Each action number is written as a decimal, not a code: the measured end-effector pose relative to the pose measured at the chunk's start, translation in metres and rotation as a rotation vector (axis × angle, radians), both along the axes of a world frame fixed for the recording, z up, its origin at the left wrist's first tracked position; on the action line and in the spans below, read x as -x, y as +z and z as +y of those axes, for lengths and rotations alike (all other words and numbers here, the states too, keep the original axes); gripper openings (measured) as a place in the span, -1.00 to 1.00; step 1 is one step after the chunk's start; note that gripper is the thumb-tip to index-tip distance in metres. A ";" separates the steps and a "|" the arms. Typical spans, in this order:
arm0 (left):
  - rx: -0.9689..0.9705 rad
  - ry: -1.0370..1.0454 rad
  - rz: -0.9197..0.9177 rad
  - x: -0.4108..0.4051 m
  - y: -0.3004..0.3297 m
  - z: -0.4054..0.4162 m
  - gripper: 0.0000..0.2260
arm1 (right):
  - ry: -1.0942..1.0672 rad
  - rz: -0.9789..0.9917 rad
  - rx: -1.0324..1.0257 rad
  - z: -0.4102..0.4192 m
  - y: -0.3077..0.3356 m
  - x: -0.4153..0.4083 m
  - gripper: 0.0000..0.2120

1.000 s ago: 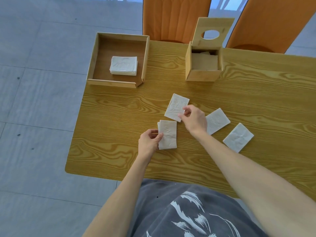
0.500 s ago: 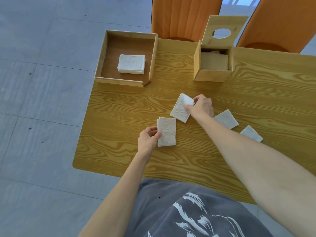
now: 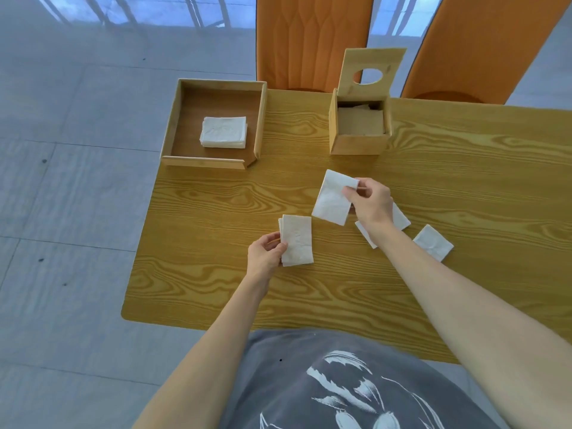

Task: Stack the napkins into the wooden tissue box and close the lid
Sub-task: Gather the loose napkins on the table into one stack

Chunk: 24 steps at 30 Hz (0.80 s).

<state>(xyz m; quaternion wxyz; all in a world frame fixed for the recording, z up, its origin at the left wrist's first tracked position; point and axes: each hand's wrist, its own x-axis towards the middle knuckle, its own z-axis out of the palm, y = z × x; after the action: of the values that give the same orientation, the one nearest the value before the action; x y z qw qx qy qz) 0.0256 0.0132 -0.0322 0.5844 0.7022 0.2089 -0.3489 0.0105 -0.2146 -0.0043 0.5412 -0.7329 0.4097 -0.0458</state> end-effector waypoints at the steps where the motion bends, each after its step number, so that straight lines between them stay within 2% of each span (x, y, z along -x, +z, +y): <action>1: 0.009 0.005 0.012 0.001 0.000 -0.002 -0.73 | 0.005 -0.018 -0.088 0.001 0.003 0.004 -0.94; 3: 0.035 0.006 0.032 0.003 -0.001 -0.006 -0.72 | 0.071 -0.022 -0.236 0.005 0.008 0.012 -0.89; 6: 0.064 -0.005 0.050 0.006 -0.002 -0.011 -0.72 | 0.184 0.022 -0.346 0.017 0.005 0.023 -0.84; 14: 0.080 0.011 0.090 0.013 -0.001 -0.013 -0.79 | 0.247 0.118 -0.358 0.037 -0.021 0.038 -0.81; 19: 0.108 0.029 0.093 0.012 0.002 -0.016 -0.81 | 0.264 0.212 -0.098 0.041 -0.037 0.034 -0.80; 24: 0.117 -0.031 0.038 0.014 0.003 -0.024 -0.67 | 0.332 0.269 0.110 0.041 -0.032 0.035 -0.78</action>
<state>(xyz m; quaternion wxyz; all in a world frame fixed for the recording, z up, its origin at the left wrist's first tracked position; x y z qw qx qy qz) 0.0115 -0.0106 -0.0295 0.6149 0.6632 0.1881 -0.3829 -0.0241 -0.1734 -0.0362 0.4410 -0.8181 0.3490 0.1200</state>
